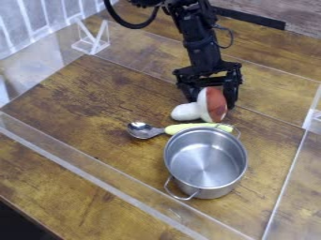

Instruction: Remove the mushroom from the silver pot and put it on the table

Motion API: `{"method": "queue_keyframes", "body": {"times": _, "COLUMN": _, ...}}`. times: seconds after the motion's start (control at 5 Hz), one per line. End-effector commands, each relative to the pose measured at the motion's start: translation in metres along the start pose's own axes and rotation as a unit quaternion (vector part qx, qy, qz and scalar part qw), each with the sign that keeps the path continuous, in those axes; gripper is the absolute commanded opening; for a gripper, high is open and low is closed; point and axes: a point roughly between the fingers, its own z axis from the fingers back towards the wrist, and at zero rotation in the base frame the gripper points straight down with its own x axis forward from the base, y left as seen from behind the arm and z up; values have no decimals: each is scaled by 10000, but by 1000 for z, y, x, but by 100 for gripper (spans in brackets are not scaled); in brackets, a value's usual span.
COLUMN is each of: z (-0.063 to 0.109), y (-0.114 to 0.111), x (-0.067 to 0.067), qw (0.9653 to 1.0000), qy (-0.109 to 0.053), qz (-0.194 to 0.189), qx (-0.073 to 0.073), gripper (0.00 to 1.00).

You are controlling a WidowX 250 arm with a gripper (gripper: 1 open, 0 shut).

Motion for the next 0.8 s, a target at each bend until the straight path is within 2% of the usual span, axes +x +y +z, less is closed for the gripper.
{"method": "queue_keyframes", "body": {"times": 0.0, "z": 18, "y": 3, "x": 13, "qw": 9996, "qy": -263, "qz": 27, "qx": -56, "gripper": 100}}
{"method": "queue_keyframes", "body": {"times": 0.6, "z": 10, "y": 9, "x": 15, "qw": 9999, "qy": -149, "qz": 57, "qx": -37, "gripper": 100}}
